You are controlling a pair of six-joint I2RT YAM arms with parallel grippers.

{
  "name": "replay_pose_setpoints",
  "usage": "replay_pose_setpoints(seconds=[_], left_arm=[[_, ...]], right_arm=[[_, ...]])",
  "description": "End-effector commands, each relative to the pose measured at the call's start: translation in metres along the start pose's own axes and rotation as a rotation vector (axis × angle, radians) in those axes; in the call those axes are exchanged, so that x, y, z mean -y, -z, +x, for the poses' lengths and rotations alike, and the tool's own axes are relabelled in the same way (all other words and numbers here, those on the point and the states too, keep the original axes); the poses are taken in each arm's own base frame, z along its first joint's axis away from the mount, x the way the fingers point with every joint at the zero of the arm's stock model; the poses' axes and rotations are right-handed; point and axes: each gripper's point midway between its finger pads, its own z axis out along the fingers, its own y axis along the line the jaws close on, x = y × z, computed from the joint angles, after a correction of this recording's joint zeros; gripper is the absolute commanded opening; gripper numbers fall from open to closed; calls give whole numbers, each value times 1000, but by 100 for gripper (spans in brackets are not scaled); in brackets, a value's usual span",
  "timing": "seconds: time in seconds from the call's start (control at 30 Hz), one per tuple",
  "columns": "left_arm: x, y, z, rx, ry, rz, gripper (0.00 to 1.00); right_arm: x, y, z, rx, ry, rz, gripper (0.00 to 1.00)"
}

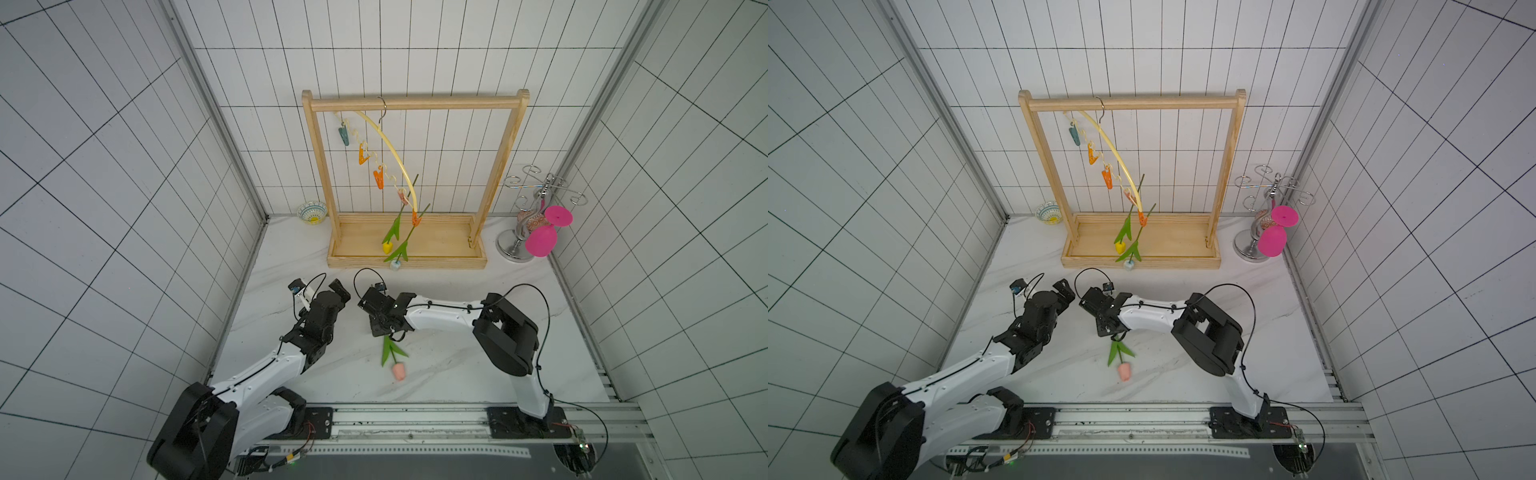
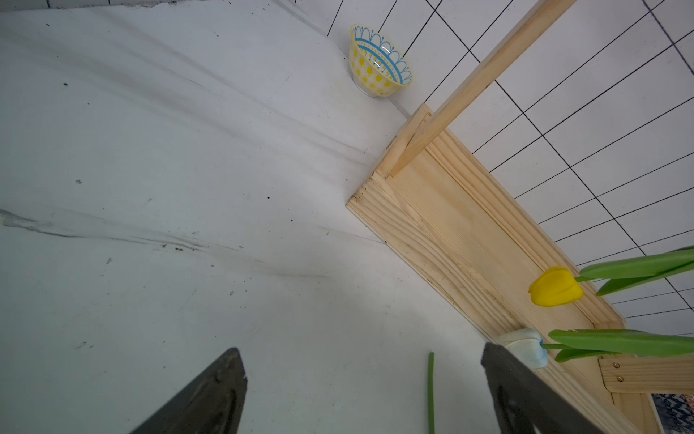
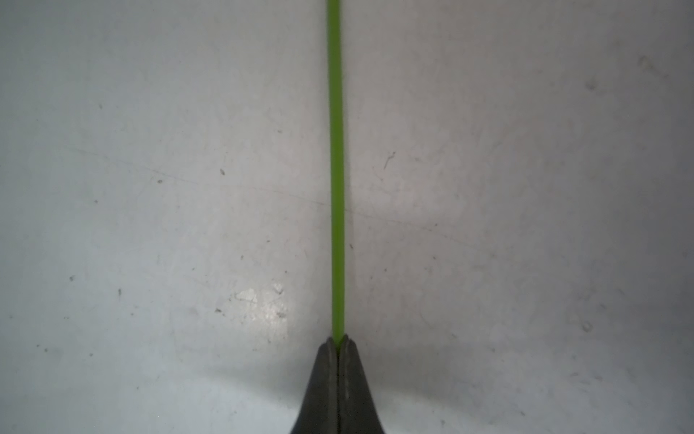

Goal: Dry the flowers on a clothes hanger
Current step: Pick up the flower at the center of the board, then open the clamp at the hanger.

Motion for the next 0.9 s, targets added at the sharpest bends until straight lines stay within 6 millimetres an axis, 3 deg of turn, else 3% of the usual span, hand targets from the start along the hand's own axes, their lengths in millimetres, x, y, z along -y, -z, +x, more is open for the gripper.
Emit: replay_pose_setpoints(seconds=[0.0, 0.2, 0.27, 0.4, 0.5, 0.63, 0.8, 0.87], left_arm=[[5, 0, -6, 14, -5, 12, 99], [16, 5, -7, 0, -26, 70, 99], [22, 9, -10, 11, -31, 114, 99], [39, 18, -10, 32, -22, 275, 99], [73, 31, -1, -21, -85, 464, 99], [113, 29, -11, -34, -147, 549, 92], [189, 22, -48, -18, -166, 633, 90], [215, 10, -57, -21, -180, 653, 90]], right_arm=[[10, 36, -32, 78, -15, -22, 0], [1, 122, -117, 386, 8, -229, 0], [3, 140, -143, 462, -6, -292, 0], [31, 150, -193, 511, -120, -337, 0], [47, 155, -221, 515, -197, -391, 0], [59, 164, -241, 538, -233, -409, 0], [69, 168, -257, 569, -233, -391, 0], [77, 169, -261, 578, -238, -362, 0]])
